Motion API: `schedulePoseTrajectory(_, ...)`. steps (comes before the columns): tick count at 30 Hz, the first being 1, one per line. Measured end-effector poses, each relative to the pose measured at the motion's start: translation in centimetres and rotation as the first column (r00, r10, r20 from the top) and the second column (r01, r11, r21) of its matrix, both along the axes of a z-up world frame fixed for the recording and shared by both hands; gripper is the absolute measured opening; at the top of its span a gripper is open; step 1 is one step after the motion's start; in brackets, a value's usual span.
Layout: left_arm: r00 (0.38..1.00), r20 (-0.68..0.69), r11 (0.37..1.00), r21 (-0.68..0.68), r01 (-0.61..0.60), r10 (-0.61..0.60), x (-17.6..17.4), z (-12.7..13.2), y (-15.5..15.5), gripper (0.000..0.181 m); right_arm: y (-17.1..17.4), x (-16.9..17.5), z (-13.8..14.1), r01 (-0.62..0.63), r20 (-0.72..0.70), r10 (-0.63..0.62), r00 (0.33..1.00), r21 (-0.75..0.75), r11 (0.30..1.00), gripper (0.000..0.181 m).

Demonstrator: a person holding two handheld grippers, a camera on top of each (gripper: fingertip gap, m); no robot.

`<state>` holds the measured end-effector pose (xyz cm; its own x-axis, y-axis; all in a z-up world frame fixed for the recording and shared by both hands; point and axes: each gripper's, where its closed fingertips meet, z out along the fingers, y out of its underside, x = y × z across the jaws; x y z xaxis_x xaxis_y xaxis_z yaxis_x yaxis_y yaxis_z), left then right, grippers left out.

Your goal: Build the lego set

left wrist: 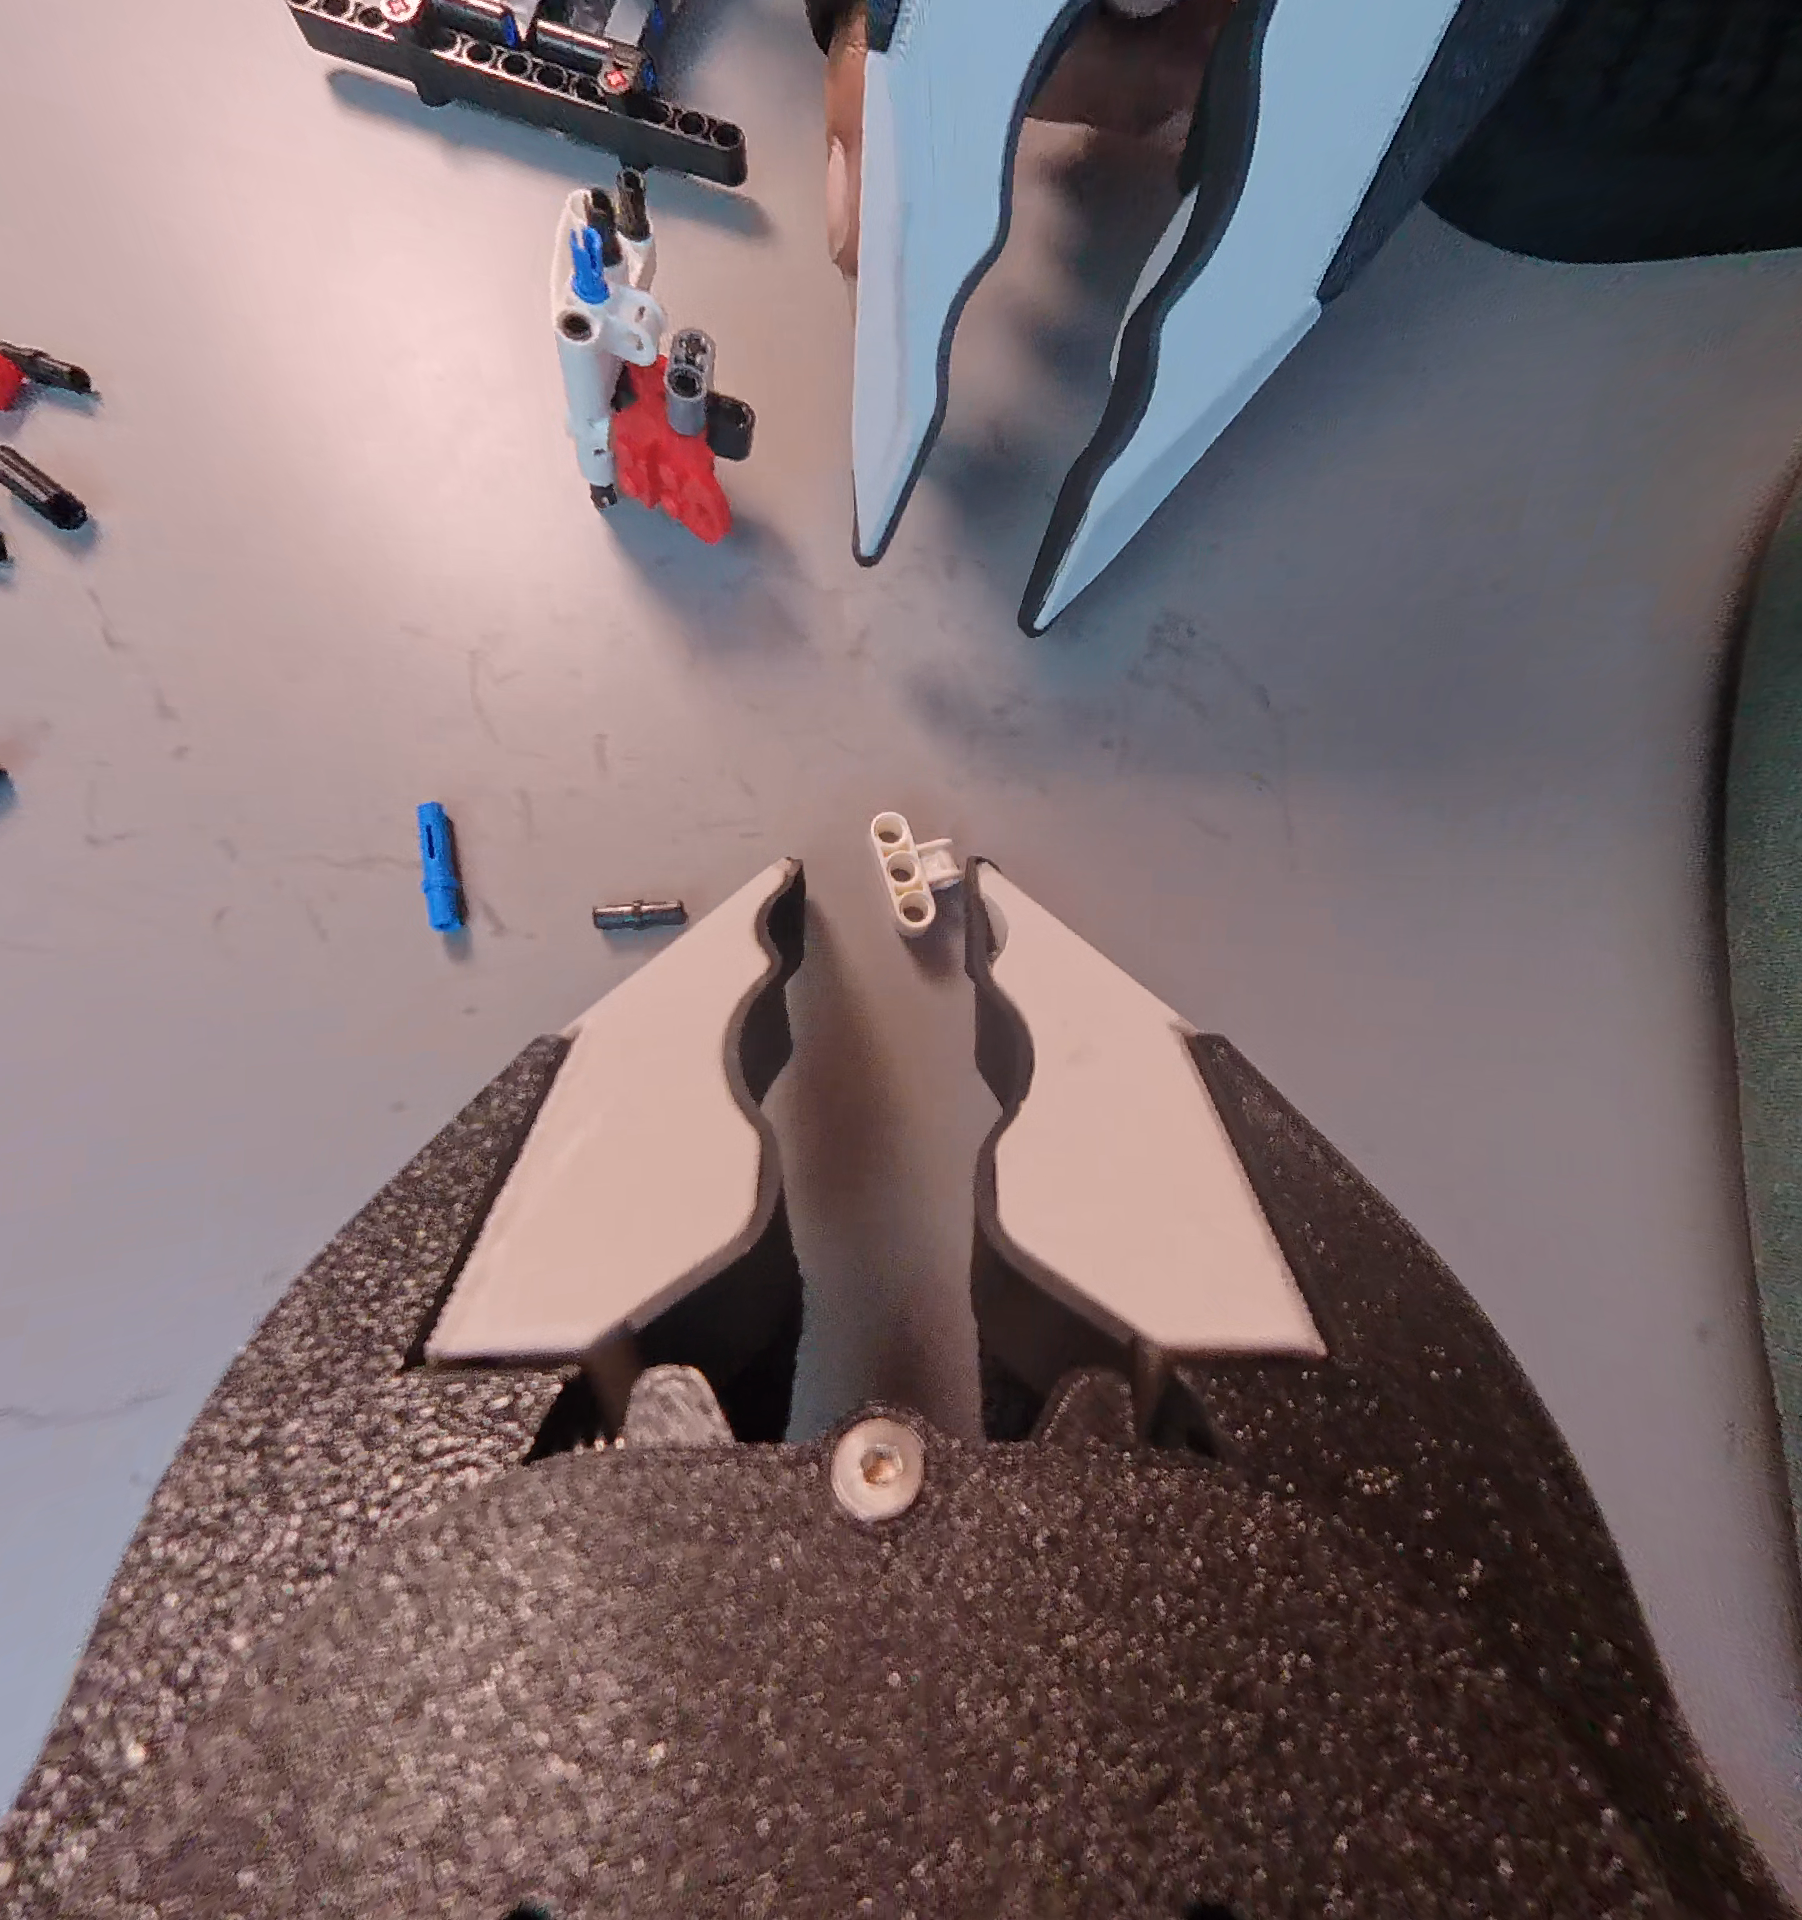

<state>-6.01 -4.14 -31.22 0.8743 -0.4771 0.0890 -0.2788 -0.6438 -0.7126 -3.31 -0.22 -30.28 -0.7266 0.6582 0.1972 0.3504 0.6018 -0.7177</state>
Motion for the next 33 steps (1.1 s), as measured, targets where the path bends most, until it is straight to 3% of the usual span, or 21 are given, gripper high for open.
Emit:
schedulePoseTrajectory(4, 1.000, -0.018, 1.000, -0.003, -0.009, 0.009, 0.2, -0.3, 0.4, 0.017, 0.4, -0.3, 0.1, 0.021, -0.014, -0.022, 1.000, -0.009, 1.000, 0.029)
schedulePoseTrajectory(12, 0.999, -0.007, 0.999, 0.014, -0.042, 0.042, 0.1, -0.3, 0.7, 0.017, 0.6, -1.0, -0.1, 0.054, -0.035, -0.054, 0.998, -0.017, 0.998, 0.028)
schedulePoseTrajectory(19, 0.990, 0.107, 0.994, 0.057, -0.096, 0.089, -1.7, 1.5, 0.3, 0.026, 0.8, -1.8, 0.4, 0.088, -0.046, -0.091, 0.995, -0.059, 0.994, 0.027)
schedulePoseTrajectory(23, 0.982, 0.064, 0.983, 0.036, -0.180, 0.178, -4.0, 0.7, 0.7, 0.026, 0.6, -1.9, 0.6, 0.083, -0.050, -0.086, 0.995, -0.069, 0.994, 0.027)
schedulePoseTrajectory(33, 0.985, -0.030, 0.985, 0.029, -0.172, 0.173, -4.2, -0.4, 1.9, 0.024, -0.1, -1.6, 0.4, 0.061, -0.055, -0.064, 0.996, -0.041, 0.997, 0.027)
